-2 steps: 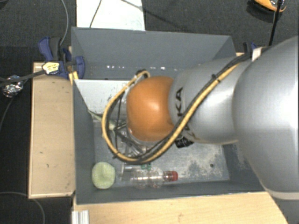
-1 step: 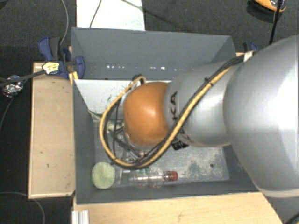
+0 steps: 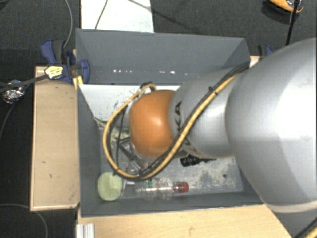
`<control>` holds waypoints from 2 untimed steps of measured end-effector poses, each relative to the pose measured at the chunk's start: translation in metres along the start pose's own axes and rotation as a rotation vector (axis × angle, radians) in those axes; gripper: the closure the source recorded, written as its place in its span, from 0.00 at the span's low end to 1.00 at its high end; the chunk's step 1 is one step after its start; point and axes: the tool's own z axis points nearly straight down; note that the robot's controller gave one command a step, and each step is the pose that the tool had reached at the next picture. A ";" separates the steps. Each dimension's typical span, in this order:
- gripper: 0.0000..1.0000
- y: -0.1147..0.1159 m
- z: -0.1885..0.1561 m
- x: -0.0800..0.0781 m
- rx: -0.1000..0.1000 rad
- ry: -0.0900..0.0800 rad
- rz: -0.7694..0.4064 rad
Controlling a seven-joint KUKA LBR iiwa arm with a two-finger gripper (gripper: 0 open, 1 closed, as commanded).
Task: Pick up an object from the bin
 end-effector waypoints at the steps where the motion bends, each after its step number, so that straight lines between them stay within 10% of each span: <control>1: 0.00 0.006 0.014 0.001 -0.001 0.001 0.141; 2: 1.00 0.030 0.042 0.002 0.000 -0.006 -0.396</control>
Offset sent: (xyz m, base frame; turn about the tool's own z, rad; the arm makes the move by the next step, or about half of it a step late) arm -0.0035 0.0309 -0.0464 -0.4013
